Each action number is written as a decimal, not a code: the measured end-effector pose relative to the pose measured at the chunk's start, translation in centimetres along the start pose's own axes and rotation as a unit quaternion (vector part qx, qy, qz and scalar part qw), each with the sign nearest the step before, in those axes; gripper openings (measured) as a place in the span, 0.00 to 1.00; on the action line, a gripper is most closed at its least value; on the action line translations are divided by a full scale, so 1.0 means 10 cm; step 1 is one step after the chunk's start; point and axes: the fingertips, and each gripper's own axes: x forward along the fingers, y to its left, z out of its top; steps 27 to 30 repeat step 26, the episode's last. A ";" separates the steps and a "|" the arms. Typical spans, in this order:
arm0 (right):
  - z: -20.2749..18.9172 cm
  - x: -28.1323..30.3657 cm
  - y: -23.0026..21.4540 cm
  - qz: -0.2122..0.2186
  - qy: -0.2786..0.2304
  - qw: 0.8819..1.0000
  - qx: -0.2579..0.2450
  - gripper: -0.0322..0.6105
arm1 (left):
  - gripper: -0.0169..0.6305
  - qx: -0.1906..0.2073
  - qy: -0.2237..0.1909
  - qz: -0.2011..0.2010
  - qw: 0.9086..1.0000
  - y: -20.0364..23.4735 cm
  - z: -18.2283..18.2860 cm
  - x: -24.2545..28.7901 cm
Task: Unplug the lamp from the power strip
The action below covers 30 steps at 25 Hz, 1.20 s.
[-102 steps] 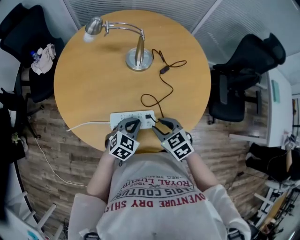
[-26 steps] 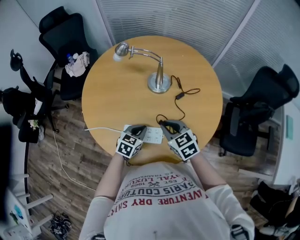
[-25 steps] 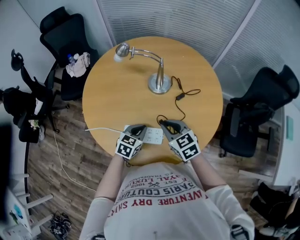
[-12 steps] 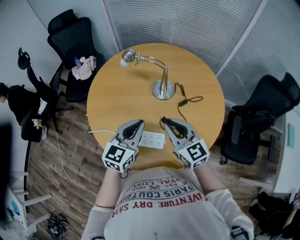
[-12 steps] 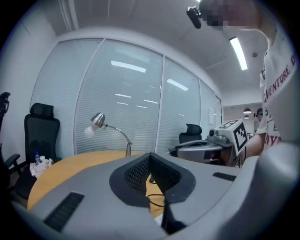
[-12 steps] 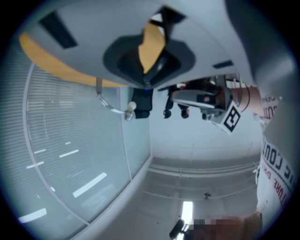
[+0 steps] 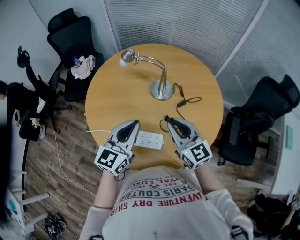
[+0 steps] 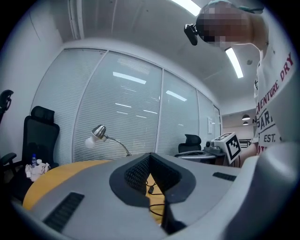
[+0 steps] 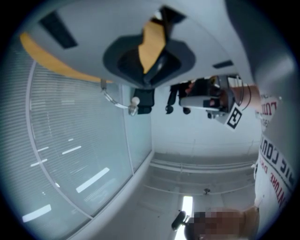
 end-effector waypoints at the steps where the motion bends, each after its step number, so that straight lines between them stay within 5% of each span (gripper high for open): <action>1: 0.01 0.00 -0.01 -0.001 -0.001 1.000 -0.001 0.16 | 0.07 0.000 0.001 0.001 1.000 0.01 -0.01 0.00; 30: -0.19 0.10 0.09 -0.005 0.069 0.997 -0.031 0.16 | 0.07 -0.011 0.013 0.006 1.000 0.03 -0.13 0.04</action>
